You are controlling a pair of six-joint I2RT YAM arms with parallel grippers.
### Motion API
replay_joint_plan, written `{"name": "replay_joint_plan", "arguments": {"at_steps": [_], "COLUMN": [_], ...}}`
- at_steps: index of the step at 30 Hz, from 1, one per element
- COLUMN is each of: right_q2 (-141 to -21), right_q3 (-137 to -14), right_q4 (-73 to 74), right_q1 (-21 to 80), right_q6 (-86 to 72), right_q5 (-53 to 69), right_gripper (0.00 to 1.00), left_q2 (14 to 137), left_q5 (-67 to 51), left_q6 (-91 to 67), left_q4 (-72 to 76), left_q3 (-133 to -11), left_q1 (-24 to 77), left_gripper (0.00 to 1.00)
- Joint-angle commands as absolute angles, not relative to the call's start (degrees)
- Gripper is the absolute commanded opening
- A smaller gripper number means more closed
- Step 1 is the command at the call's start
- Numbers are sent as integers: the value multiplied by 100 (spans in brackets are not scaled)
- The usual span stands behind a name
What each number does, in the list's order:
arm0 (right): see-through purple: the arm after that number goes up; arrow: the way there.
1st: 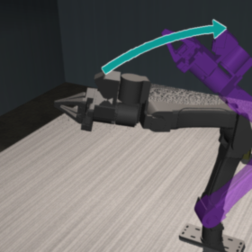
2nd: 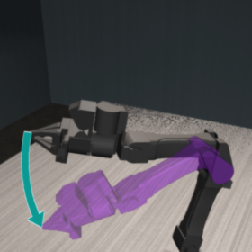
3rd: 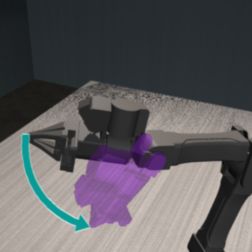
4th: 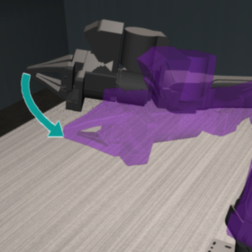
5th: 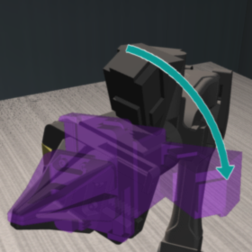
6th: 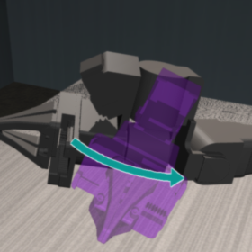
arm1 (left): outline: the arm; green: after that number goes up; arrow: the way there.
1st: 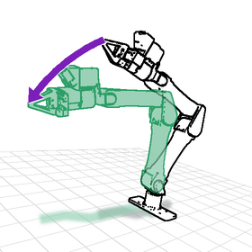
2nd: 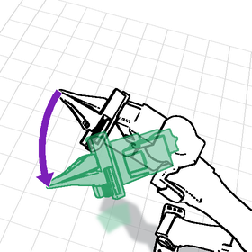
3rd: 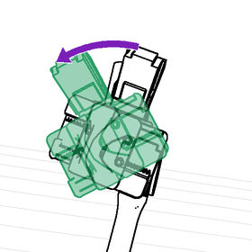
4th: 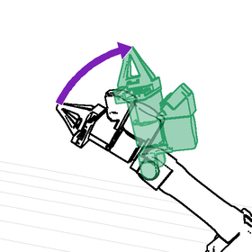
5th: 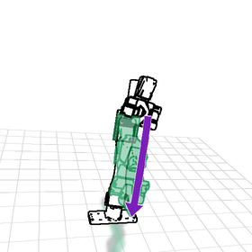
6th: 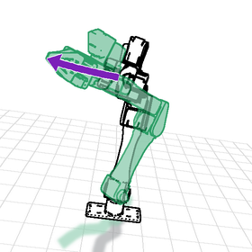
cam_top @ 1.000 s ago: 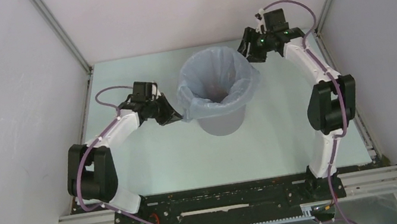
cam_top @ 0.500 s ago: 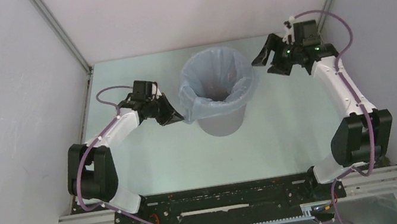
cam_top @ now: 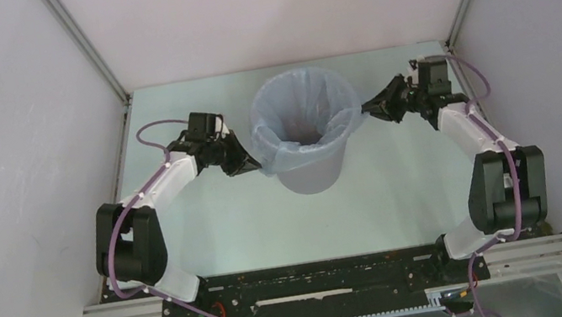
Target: Put the trash bags into the trash bin
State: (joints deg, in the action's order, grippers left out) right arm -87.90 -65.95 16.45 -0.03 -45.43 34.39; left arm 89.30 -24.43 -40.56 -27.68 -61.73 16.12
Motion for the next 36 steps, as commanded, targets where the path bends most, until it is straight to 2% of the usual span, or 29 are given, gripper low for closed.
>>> {"name": "replay_joint_plan", "arguments": {"at_steps": [1, 7, 9, 12, 15, 19, 23, 25, 27, 30, 33, 36], "right_q2": [-8655, -9093, -9215, -9189, -9163, -9490, -10053, -10131, -10060, -9939, -9944, -9582], "right_q3": [-5651, -4687, -4506, -4470, -4286, -3587, -3285, -3278, -3299, -3347, -3349, -3375], "right_q4": [-786, -3025, -3693, -3502, -3363, -4886, -5910, -5939, -5658, -4957, -4860, -4257], "right_q1": [-285, -246, -273, -360, -387, -321, -64, -18, 178, 269, 320, 168], "right_q6": [-6697, -8464, -9008, -9087, -9231, -10388, -11200, -11200, -11041, -10561, -10185, -9494], "right_q5": [4594, 5000, 5066, 4983, 4868, 4547, 4244, 4112, 4039, 4027, 4114, 4232], "right_gripper": [24, 46, 48, 49, 44, 54, 51, 41, 37, 36, 34, 41], "left_q2": [8878, 8897, 8895, 8888, 8854, 8842, 8849, 8873, 8877, 8868, 8868, 8794], "left_q5": [-2579, -2681, -2736, -2796, -2829, -2821, -2854, -2873, -2878, -2878, -2900, -2865], "left_q6": [-4087, -4162, -4225, -4315, -4368, -4389, -4474, -4512, -4562, -4641, -4698, -4702], "left_q4": [-2752, -2638, -2545, -2444, -2359, -2321, -2172, -2118, -2054, -1951, -1903, -1898], "left_q3": [-6561, -6497, -6438, -6363, -6294, -6216, -6101, -6051, -5998, -5927, -5890, -5868], "left_q1": [1652, 1652, 1652, 1652, 1652, 1652, 1652, 1652, 1653, 1658, 1661, 1661], "left_gripper": [0, 0, 0, 0, 0, 0, 0, 0, 0, 0, 0, 0]}}
